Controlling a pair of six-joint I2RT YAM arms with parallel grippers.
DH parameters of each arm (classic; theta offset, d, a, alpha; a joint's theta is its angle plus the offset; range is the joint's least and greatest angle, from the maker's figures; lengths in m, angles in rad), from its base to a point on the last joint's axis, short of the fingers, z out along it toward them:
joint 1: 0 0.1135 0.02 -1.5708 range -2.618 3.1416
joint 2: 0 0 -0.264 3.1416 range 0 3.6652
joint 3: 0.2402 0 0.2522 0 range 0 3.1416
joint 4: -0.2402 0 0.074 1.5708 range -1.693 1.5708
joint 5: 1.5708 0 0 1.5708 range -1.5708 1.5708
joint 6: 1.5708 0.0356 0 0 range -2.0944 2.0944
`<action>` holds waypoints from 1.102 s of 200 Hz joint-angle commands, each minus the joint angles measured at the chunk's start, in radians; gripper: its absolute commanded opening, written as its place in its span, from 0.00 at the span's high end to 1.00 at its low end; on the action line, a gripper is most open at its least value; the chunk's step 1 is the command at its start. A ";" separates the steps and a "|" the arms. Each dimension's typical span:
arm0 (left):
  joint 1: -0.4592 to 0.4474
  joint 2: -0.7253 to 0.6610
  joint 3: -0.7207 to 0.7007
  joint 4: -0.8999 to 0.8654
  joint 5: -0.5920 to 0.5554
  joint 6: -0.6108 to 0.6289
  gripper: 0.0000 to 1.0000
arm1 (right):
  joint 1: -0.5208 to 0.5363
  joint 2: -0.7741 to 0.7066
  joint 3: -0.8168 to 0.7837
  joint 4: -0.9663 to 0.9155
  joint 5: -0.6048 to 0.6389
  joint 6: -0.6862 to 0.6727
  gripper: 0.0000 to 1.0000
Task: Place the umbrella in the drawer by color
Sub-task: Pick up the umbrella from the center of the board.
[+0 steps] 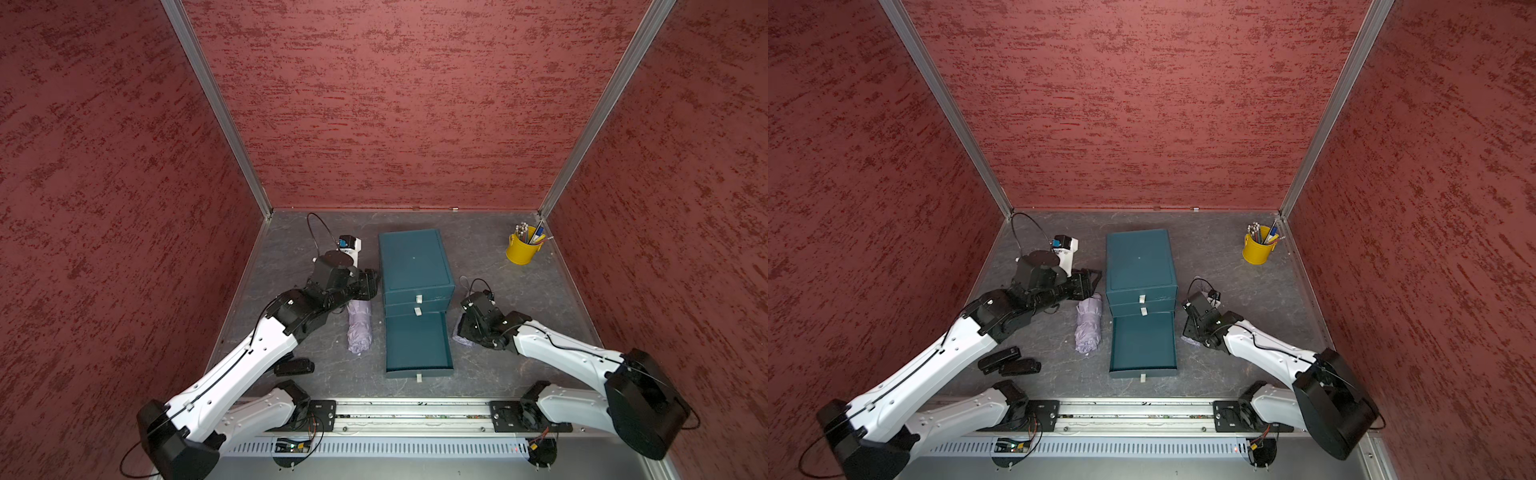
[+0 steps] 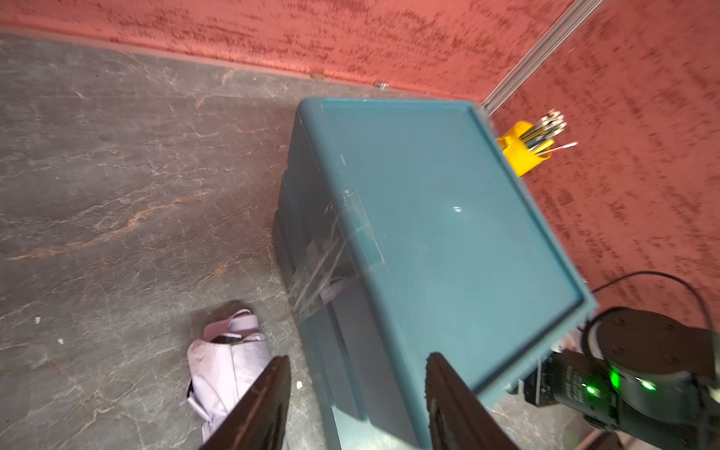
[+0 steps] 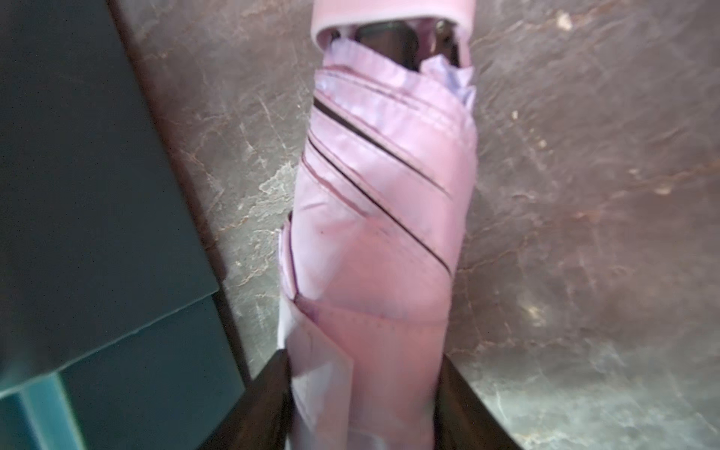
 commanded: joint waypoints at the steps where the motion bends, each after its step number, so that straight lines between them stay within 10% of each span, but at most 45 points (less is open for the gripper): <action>1: -0.024 -0.067 -0.028 -0.062 0.006 -0.033 0.42 | -0.008 -0.050 -0.006 -0.016 0.025 -0.012 0.54; 56: -0.060 -0.215 -0.100 -0.038 0.081 -0.087 0.40 | -0.008 -0.148 0.006 -0.112 0.065 -0.055 1.00; 129: -0.132 -0.238 -0.146 0.170 0.291 -0.100 0.32 | 0.074 -0.552 0.266 -0.452 0.060 -0.170 1.00; 220: -0.332 -0.159 -0.281 0.635 0.372 -0.185 0.13 | 0.296 -0.663 0.372 -0.114 -0.253 -0.210 1.00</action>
